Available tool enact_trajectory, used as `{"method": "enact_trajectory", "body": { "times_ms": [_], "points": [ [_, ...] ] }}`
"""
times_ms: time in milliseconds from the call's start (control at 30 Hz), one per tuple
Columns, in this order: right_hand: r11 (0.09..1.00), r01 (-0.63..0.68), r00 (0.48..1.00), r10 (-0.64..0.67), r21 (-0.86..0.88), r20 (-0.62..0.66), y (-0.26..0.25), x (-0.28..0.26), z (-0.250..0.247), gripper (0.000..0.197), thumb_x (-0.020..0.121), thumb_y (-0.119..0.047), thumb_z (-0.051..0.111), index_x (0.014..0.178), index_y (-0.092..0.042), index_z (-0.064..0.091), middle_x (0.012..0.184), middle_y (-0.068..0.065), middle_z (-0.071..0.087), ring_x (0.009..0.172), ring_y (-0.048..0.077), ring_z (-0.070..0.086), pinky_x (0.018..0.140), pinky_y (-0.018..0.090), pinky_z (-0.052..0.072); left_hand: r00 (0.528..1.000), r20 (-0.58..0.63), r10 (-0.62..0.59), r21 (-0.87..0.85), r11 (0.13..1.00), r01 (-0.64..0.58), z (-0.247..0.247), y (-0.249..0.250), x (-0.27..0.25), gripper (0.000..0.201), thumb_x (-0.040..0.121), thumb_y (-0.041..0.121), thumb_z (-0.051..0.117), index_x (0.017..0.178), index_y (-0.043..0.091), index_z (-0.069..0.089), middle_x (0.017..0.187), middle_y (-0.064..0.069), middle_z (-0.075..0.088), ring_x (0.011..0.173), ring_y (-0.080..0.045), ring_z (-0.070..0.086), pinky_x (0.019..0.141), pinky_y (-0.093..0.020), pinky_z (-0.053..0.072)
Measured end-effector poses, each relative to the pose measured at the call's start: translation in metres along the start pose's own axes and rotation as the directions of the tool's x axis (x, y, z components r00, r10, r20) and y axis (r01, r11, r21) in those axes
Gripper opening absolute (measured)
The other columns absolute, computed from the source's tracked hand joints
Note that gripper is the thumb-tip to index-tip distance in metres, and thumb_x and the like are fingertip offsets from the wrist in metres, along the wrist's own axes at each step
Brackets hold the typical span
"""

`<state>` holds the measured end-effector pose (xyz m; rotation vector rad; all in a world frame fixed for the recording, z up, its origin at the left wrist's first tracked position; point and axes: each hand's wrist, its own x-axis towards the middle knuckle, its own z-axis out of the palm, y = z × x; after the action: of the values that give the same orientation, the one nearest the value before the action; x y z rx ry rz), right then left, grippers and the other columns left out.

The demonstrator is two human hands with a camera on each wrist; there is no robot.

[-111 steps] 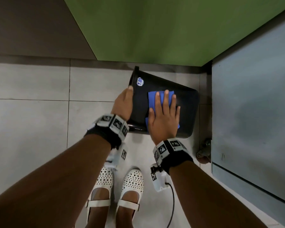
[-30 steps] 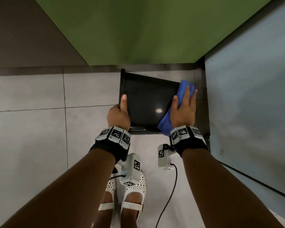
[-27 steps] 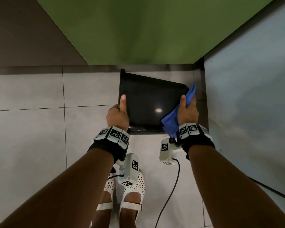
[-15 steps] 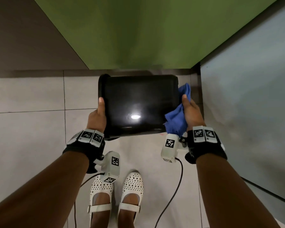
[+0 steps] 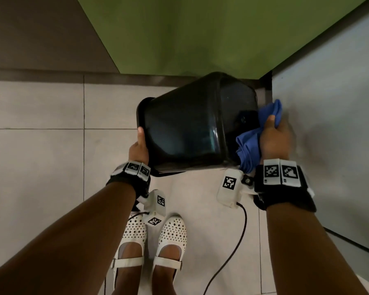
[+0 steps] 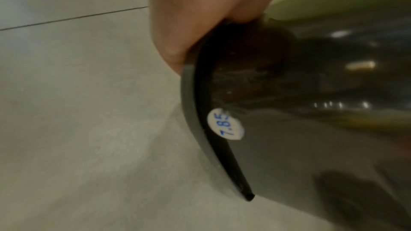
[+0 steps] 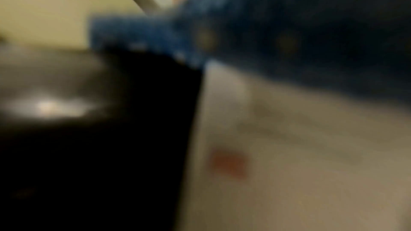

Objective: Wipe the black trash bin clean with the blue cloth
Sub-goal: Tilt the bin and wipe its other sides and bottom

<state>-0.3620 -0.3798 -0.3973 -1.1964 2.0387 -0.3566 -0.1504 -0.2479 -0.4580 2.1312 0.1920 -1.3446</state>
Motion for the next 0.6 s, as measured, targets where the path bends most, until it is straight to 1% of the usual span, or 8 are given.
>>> {"method": "enact_trajectory", "body": {
  "times_ms": [67, 167, 267, 367, 400, 433, 500, 600],
  "points": [
    [0.999, 0.05, 0.998, -0.05, -0.019, -0.041, -0.007, -0.01, 0.006, 0.043, 0.102, -0.026, 0.03, 0.136, -0.002, 0.04, 0.138, 0.018, 0.046, 0.126, 0.029, 0.042, 0.09, 0.022, 0.023, 0.993, -0.093, 0.069, -0.012, 0.997, -0.07, 0.006, 0.006, -0.006, 0.057, 0.097, 0.044, 0.025, 0.126, -0.001, 0.042, 0.132, -0.021, 0.05, 0.121, -0.035, 0.048, 0.099, -0.038, 0.036],
    [0.998, 0.069, 0.995, -0.069, -0.001, -0.07, -0.016, -0.029, 0.017, 0.041, 0.102, -0.026, 0.031, 0.137, -0.005, 0.037, 0.137, 0.017, 0.047, 0.125, 0.03, 0.044, 0.088, 0.022, 0.02, 0.982, -0.171, 0.085, 0.01, 0.996, -0.084, 0.012, 0.008, -0.008, 0.045, 0.098, 0.036, 0.029, 0.135, 0.011, 0.034, 0.139, -0.023, 0.042, 0.125, -0.039, 0.042, 0.104, -0.04, 0.032],
    [0.997, 0.082, 0.993, -0.082, 0.001, -0.082, -0.022, -0.041, 0.025, 0.041, 0.102, -0.028, 0.031, 0.139, -0.01, 0.035, 0.135, 0.015, 0.05, 0.123, 0.031, 0.047, 0.087, 0.025, 0.031, 0.997, -0.065, 0.04, 0.02, 0.999, -0.039, 0.009, 0.013, -0.01, 0.048, 0.098, 0.041, 0.024, 0.143, 0.025, 0.025, 0.146, -0.022, 0.032, 0.132, -0.038, 0.035, 0.111, -0.04, 0.024],
    [0.998, 0.056, 0.996, -0.054, 0.017, -0.07, -0.025, -0.051, 0.03, 0.041, 0.101, -0.029, 0.032, 0.138, -0.013, 0.035, 0.132, 0.014, 0.052, 0.121, 0.031, 0.048, 0.089, 0.03, 0.036, 0.996, 0.078, 0.043, 0.016, 0.999, -0.044, 0.007, 0.007, -0.008, 0.069, 0.088, 0.061, 0.022, 0.145, 0.024, 0.023, 0.152, -0.014, 0.025, 0.136, -0.036, 0.031, 0.113, -0.048, 0.027],
    [0.999, 0.052, 0.996, -0.051, 0.014, -0.071, -0.024, -0.054, 0.032, 0.04, 0.101, -0.03, 0.032, 0.138, -0.012, 0.036, 0.131, 0.014, 0.053, 0.12, 0.031, 0.049, 0.087, 0.028, 0.035, 0.99, 0.139, 0.001, -0.027, 1.0, 0.003, 0.006, 0.007, -0.012, 0.08, 0.08, 0.071, 0.024, 0.143, 0.022, 0.028, 0.149, -0.012, 0.033, 0.131, -0.035, 0.039, 0.108, -0.05, 0.036],
    [0.999, 0.05, 0.996, -0.049, 0.01, -0.073, -0.023, -0.056, 0.034, 0.04, 0.101, -0.03, 0.032, 0.137, -0.012, 0.037, 0.13, 0.014, 0.054, 0.118, 0.031, 0.05, 0.084, 0.026, 0.036, 0.98, 0.198, -0.032, -0.068, 0.997, 0.046, 0.006, 0.008, -0.019, 0.08, 0.079, 0.074, 0.024, 0.137, 0.021, 0.037, 0.14, -0.009, 0.046, 0.118, -0.031, 0.051, 0.099, -0.048, 0.045],
    [0.999, 0.048, 0.996, -0.047, 0.014, -0.081, -0.021, -0.061, 0.037, 0.04, 0.101, -0.031, 0.033, 0.136, -0.013, 0.038, 0.127, 0.015, 0.056, 0.116, 0.032, 0.052, 0.084, 0.028, 0.038, 0.952, 0.305, -0.024, -0.064, 0.997, 0.045, 0.004, 0.018, -0.04, 0.06, 0.09, 0.064, 0.016, 0.122, 0.025, 0.049, 0.112, -0.001, 0.059, 0.092, -0.022, 0.056, 0.084, -0.04, 0.05],
    [0.999, 0.047, 0.995, -0.045, 0.02, -0.086, -0.017, -0.066, 0.036, 0.039, 0.101, -0.03, 0.034, 0.135, -0.012, 0.04, 0.126, 0.015, 0.057, 0.115, 0.032, 0.053, 0.085, 0.028, 0.038, 0.927, 0.372, -0.054, -0.046, 0.996, 0.076, 0.003, 0.021, -0.047, 0.065, 0.093, 0.059, 0.008, 0.127, 0.022, 0.049, 0.104, -0.005, 0.053, 0.091, -0.021, 0.051, 0.088, -0.043, 0.048]
  ]
}}
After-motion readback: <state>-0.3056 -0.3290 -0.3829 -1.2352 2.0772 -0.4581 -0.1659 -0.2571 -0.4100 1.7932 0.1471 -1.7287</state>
